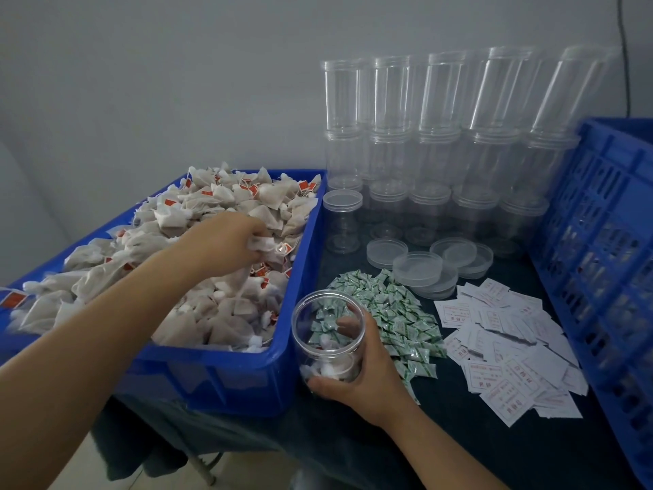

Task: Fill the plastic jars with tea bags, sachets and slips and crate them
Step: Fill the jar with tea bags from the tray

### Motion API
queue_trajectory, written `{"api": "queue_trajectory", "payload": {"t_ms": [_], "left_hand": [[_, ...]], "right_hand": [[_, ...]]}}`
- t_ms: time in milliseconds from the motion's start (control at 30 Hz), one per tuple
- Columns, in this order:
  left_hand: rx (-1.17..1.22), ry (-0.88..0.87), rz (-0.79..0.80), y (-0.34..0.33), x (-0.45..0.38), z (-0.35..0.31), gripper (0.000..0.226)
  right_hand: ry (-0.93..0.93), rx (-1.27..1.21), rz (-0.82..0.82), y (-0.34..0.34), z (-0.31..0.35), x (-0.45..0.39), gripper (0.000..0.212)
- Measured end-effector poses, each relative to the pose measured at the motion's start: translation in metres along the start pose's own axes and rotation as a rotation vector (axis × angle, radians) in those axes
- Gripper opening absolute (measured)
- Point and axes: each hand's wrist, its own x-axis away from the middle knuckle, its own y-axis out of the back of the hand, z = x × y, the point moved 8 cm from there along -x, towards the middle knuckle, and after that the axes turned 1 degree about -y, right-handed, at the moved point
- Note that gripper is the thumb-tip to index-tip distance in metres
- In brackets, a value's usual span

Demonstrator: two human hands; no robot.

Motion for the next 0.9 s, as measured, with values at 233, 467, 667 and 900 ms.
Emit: {"api": "queue_trajectory", "payload": {"t_ms": [233,467,667,900], "left_hand": [[0.102,-0.043,-0.12,0.028,0.007,-0.019,0.025],[0.244,-0.184,-0.238,0.059,0.02,-0.054,0.024],[0.425,-0.251,-0.234,0.069,0.029,-0.081,0.018],[0.593,-0.238,-0.059,0.044,0.031,-0.099,0.019]], "right_hand": [[0.015,-0.013,-0.001,-0.001,0.0,0.0,0.099],[0.006,-0.013,0.001,-0.001,-0.002,-0.001,0.101],[0.011,-0.018,-0.008,-0.001,-0.003,-0.001,0.101],[-0.009,-0.05,0.003,-0.002,-0.008,-0.002,0.098]]}}
